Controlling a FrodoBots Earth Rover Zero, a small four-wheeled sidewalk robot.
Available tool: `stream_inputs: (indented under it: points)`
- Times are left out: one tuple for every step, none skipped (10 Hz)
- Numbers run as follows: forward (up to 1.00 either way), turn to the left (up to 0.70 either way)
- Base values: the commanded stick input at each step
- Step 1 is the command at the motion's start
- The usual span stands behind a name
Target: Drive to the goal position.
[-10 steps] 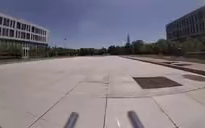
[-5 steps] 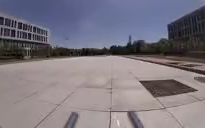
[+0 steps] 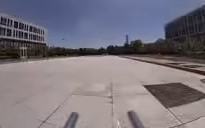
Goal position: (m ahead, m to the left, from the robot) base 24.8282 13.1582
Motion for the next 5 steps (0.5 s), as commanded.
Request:
stream_inputs:
  points:
    - [0.70,0.00]
    - [0.70,-0.01]
    - [0.70,-0.20]
    - [0.70,-0.21]
    - [0.70,-0.04]
